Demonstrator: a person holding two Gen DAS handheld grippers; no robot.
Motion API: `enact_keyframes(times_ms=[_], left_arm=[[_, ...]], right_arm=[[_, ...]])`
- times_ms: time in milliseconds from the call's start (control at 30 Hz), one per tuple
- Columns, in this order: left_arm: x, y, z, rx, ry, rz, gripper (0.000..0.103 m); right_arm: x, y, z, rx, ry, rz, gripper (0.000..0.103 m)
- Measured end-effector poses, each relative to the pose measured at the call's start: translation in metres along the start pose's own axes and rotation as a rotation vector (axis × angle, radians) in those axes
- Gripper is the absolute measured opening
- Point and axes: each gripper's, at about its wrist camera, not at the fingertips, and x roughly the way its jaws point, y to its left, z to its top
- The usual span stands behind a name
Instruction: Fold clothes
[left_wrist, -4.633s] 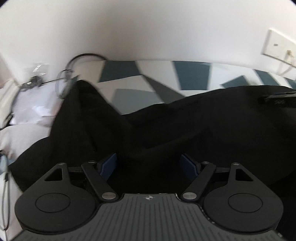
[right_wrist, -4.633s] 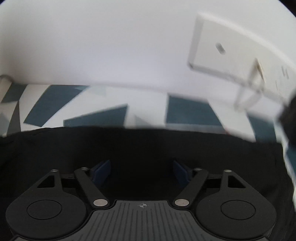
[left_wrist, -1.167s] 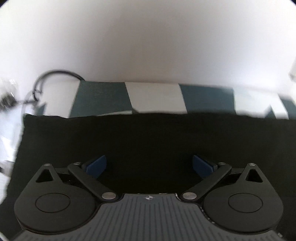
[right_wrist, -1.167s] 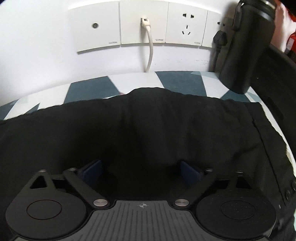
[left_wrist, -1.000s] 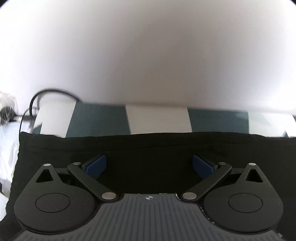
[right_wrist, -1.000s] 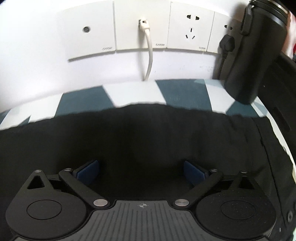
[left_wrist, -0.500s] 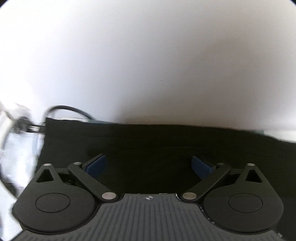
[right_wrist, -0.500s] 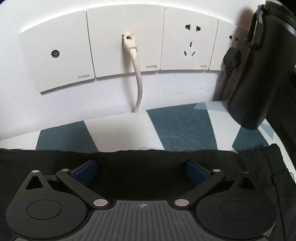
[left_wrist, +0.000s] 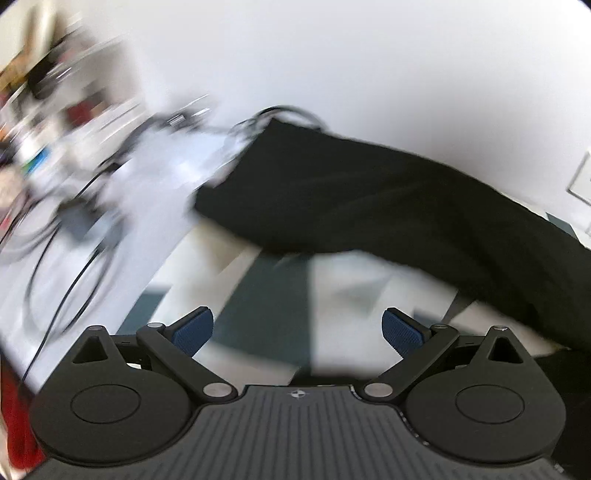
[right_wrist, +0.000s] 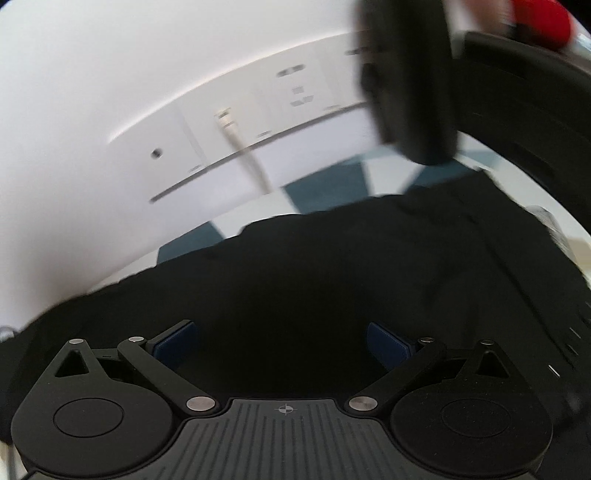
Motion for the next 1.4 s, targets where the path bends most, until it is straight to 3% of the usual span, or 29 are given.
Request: enact_keyframes(times_ms=[100,233,300,533,567,600,667,700,767,933,1033,1100,1167,1200,1233,1267,1300,1400], left_arm=[[-0.027,0.03,-0.023,-0.079,0.012,0.022,0.1],[-0.024,0.044,-0.059,-0.058,0.052,-0.029,0.101],[-0.022,0.052,-0.077,-0.047,0.073,-0.054,0.101],[-0.015,0.076,-0.133,-0.04,0.133,-0.146,0.102],[-0.014,0.078,-0.136,-0.063,0.13,-0.187,0.095],[-0.012,0.081,-0.138,-0.085,0.127,-0.227,0.082],[-0.018,0.076,-0.137,-0.064,0.104,-0.289,0.021],[-0.02,0.072,-0.133,-0.055,0.112,-0.315,0.012],[-0.026,0.065,-0.124,-0.061,0.096,-0.296,0.01],[-0.063,0.063,-0.075,-0.1,-0.072,-0.296,0.009],[-0.121,0.046,-0.041,-0.001,-0.281,-0.323,0.007],[-0.154,0.035,-0.03,0.072,-0.368,-0.377,0.008],[-0.165,0.026,-0.03,0.118,-0.361,-0.389,0.015],[-0.155,0.032,-0.036,0.101,-0.316,-0.373,0.02],[-0.145,0.038,-0.042,0.084,-0.27,-0.357,0.044],[-0.135,0.044,-0.049,0.067,-0.225,-0.34,0.08],[-0.125,0.05,-0.055,0.05,-0.179,-0.324,0.084],[-0.094,0.068,-0.073,-0.003,-0.043,-0.274,0.082]], right_arm=[[-0.03,-0.015,-0.001,0.069,-0.01,0.015,0.098],[-0.072,-0.015,-0.021,0.02,-0.024,0.032,0.098],[-0.094,-0.012,-0.039,-0.003,-0.051,0.007,0.098],[-0.163,-0.014,-0.111,0.099,-0.058,-0.086,0.096],[-0.172,-0.011,-0.118,0.094,-0.064,-0.089,0.095],[-0.181,-0.008,-0.124,0.088,-0.072,-0.091,0.095],[-0.196,-0.001,-0.133,0.063,-0.097,-0.098,0.095],[-0.202,0.003,-0.136,0.048,-0.105,-0.102,0.096],[-0.208,0.008,-0.14,0.024,-0.112,-0.109,0.096],[-0.213,0.012,-0.136,0.045,-0.129,-0.097,0.096],[-0.218,0.014,-0.126,0.082,-0.157,-0.074,0.095],[-0.22,0.015,-0.122,0.083,-0.167,-0.073,0.096],[-0.221,0.016,-0.118,0.081,-0.176,-0.074,0.096],[-0.222,0.017,-0.117,0.081,-0.18,-0.075,0.096],[-0.221,0.015,-0.117,0.082,-0.178,-0.08,0.096],[-0.221,0.014,-0.117,0.083,-0.174,-0.087,0.096],[-0.22,0.012,-0.118,0.084,-0.17,-0.093,0.096],[-0.221,0.003,-0.125,0.087,-0.151,-0.118,0.096]])
